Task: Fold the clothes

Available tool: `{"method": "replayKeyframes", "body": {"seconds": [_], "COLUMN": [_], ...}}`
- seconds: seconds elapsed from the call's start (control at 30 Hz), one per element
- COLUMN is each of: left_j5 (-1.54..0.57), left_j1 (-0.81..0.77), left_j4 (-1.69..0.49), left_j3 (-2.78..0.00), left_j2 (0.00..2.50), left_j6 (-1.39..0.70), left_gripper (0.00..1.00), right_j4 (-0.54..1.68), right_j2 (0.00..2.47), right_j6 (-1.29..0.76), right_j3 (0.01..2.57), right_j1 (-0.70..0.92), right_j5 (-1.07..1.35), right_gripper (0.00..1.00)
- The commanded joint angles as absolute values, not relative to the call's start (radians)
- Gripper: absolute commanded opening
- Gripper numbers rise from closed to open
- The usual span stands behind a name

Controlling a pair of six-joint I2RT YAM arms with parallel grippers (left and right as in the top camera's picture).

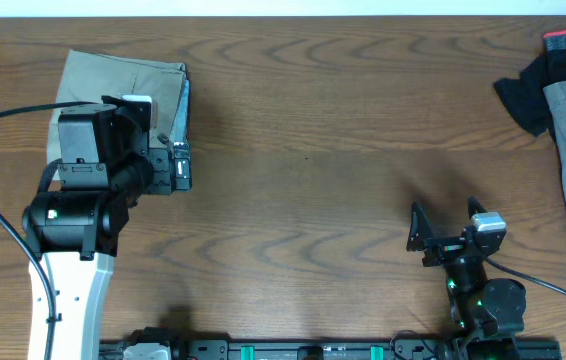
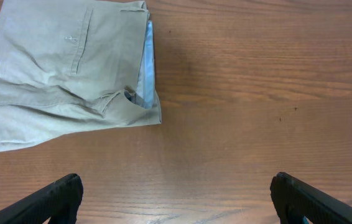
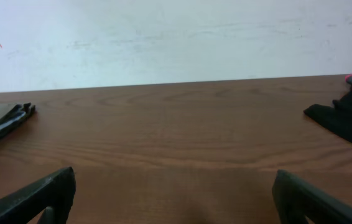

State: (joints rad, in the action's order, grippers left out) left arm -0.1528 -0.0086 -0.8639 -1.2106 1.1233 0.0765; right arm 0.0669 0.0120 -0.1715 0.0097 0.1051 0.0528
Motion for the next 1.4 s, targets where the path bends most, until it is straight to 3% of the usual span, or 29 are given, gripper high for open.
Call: {"method": "replayKeyframes", "body": {"seconds": [0.0, 0.5, 0.97, 1.37], "left_j5": [-0.147, -0.147, -0.133, -0.118], "left_j1": [-0.012, -0.015, -0.006, 0.011], "left_j4": [-0.864, -0.8, -0.343, -0.268], "left_j3": [-1.206, -1.188, -0.873, -0.642], "left_j2": [1.124, 1.082, 0.735, 0.435], "left_j6": [0.082, 0.089, 0.15, 0.154], "left_gripper": [0.98, 0.98, 0.98, 0.98], "right_j4": [0.067, 0.067, 0.067, 0.067], "right_j2": [0.006, 0.006, 0.006, 0.006], "right_j6": [-0.171, -0.171, -0.171, -0.171], "right_j3": [0.006, 0.006, 0.006, 0.006], "right_j1": [0.098, 0.099, 0.099, 0.098], "right_j5": [0.06, 0.06, 0.06, 0.06], "right_gripper": [0.99, 0.99, 0.99, 0.99]}}
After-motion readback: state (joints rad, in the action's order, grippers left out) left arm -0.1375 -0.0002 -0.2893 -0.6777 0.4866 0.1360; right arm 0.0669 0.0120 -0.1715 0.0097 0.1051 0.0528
